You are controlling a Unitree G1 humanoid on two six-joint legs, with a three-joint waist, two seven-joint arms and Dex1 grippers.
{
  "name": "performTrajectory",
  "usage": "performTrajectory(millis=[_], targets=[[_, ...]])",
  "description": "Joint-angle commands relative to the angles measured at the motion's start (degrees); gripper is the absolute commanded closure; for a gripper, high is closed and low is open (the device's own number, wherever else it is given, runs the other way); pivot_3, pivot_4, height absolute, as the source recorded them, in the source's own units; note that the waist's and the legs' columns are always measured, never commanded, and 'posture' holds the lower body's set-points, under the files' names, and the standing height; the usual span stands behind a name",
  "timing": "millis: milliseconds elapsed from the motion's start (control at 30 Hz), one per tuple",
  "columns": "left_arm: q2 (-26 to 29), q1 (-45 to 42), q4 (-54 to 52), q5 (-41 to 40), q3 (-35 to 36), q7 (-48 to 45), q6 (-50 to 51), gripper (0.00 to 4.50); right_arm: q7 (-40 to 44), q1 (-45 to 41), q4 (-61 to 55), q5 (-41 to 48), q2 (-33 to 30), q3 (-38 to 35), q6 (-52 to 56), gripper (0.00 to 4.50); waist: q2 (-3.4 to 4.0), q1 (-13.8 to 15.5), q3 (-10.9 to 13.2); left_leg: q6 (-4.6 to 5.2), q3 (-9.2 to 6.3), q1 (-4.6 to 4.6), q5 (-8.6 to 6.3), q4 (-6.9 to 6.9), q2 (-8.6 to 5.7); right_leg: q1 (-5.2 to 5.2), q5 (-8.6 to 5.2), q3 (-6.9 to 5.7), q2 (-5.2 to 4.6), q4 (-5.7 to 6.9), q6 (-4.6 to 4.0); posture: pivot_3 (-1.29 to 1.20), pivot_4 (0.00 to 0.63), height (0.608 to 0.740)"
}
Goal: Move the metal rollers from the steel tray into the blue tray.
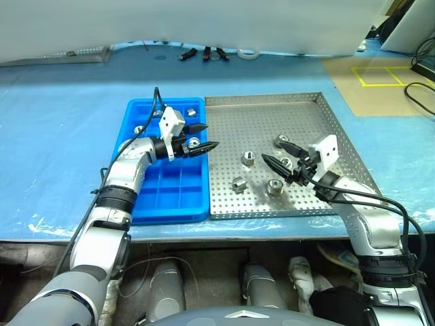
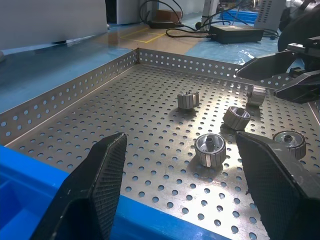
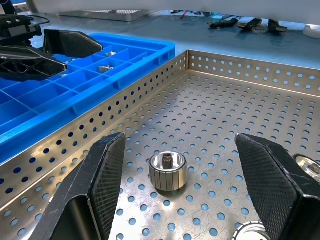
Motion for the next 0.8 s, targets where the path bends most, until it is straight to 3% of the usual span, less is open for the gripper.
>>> performTrajectory(millis=[33,800], targets=[[0.42,-0.55,-1.81,-0.38,0.54,-0.52,-0.77,0.86,0.27,-0.17,-1.77,0.50,-0.70,-1.57,-1.39,0.83,0.00,0.00,0.00,0.00,0.00,0.00,0.00,0.00,0.00,0.00,0.00,0.00,0.00,0.00,0.00,-0.14,0.150,0.740],[-0.32,-2.47,-0.80,-0.40,0.98,1.45,-1.67,0.86,0.38,-1.45,-1.09,0.55,-0.01,-1.32,-2.23,0.83,0.00,0.04,0.00,0.01,0.01,0.00,-0.01,-0.03,0.00,0.01,0.00,0.00,0.00,-0.05,0.00,-0.12,0.150,0.740]])
